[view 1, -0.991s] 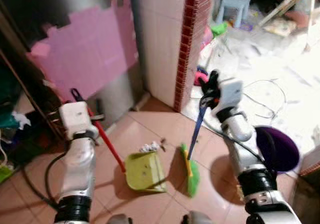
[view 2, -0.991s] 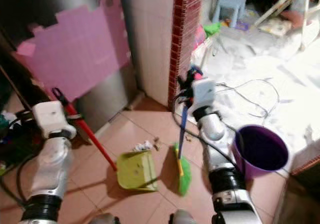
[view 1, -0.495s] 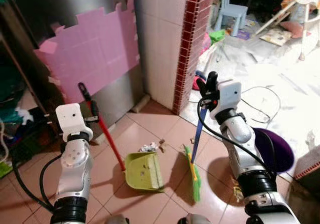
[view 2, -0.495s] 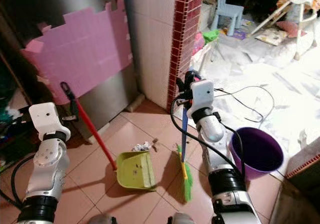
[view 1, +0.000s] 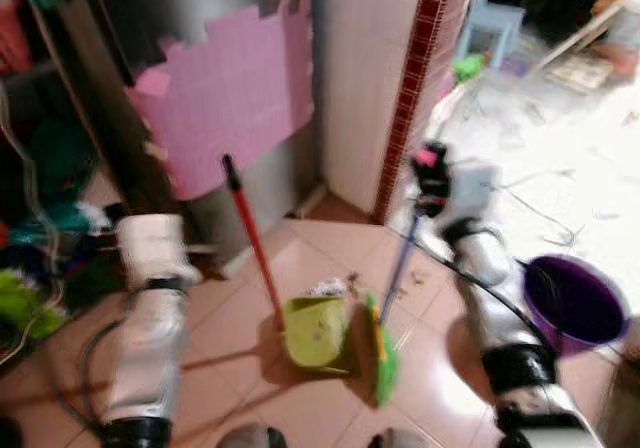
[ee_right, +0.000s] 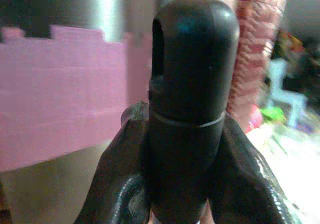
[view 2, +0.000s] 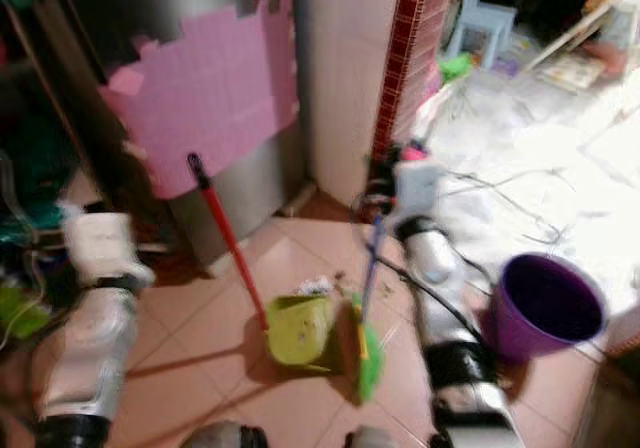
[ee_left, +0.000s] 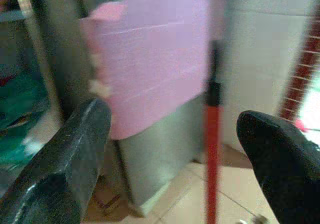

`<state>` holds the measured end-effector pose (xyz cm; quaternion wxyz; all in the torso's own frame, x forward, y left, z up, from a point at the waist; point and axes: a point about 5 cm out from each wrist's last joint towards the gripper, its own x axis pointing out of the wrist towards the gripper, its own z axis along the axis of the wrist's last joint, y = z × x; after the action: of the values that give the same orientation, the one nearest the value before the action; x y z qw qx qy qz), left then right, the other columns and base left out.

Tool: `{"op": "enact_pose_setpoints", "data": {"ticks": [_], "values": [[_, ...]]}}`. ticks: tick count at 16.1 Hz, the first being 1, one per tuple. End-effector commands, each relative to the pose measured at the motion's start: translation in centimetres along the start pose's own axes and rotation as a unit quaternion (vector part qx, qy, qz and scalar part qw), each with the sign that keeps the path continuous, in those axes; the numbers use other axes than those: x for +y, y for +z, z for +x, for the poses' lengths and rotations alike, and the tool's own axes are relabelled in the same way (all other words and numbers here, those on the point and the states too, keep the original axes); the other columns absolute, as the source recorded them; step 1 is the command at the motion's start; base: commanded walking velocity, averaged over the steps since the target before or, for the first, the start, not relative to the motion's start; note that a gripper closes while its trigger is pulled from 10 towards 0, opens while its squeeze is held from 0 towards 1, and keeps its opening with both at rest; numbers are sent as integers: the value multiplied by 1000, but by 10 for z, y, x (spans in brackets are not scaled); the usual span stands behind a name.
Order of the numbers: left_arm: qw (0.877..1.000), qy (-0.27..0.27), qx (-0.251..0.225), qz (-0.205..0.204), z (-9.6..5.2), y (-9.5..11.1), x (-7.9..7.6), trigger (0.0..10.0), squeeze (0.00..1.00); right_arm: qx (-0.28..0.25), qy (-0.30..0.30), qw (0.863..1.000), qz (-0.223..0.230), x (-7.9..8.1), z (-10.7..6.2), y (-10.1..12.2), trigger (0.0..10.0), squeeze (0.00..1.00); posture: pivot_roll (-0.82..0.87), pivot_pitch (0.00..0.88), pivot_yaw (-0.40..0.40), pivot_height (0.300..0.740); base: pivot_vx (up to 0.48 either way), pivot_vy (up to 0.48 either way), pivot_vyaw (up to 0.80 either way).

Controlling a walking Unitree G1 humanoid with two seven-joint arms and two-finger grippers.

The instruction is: Sweep floor

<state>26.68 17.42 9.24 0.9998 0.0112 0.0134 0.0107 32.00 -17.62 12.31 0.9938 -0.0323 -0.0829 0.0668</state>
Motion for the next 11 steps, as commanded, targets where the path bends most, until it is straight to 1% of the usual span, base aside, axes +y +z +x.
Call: {"op": "enact_pose_setpoints", "data": {"ticks": [1, 2, 4, 6, 7, 8, 9, 11], "values": [[1000, 2, 3, 17, -4, 2, 12, 10000, 0, -9, -9, 1000, -4, -2, -3, 5, 10000, 0, -26, 0, 18, 740, 0, 480, 0], [1000, -1, 8, 26, -5, 2, 13, 10000, 0, -4, -14, 1000, -6, -4, -8, 2, 10000, 0, -26, 0, 20, 740, 0, 442, 0], [1000, 4, 10, 22, -8, 5, 15, 10000, 0, 2, -19, 1000, -11, -5, -16, -1, 10000, 0, -30, 0, 11, 740, 0, 405, 0], [999, 16, 7, 48, -15, 12, 16, 10000, 0, 4, -26, 999, -19, -6, -22, 0, 10000, 0, -28, 0, 0, 740, 0, 0, 0], [1000, -4, 14, 24, -21, 16, 14, 10000, 0, 2, -26, 999, -29, -6, -22, 3, 10000, 0, -21, 0, -8, 740, 0, 0, 0], [1000, -14, 22, 13, -25, 16, 13, 10000, 0, 1, -29, 999, -28, -5, -21, 3, 10000, 0, -20, 0, -18, 740, 0, 0, 0], [998, -49, 21, 18, -28, 13, 4, 10000, 0, 5, -29, 999, -25, -3, -20, 3, 10000, 0, -12, 0, -27, 740, 0, 0, 0], [997, -69, 3, 31, -23, 13, -2, 10000, 0, 6, -29, 999, -20, 0, -18, 2, 10000, 0, -20, 0, -15, 740, 0, 0, 0]]}}
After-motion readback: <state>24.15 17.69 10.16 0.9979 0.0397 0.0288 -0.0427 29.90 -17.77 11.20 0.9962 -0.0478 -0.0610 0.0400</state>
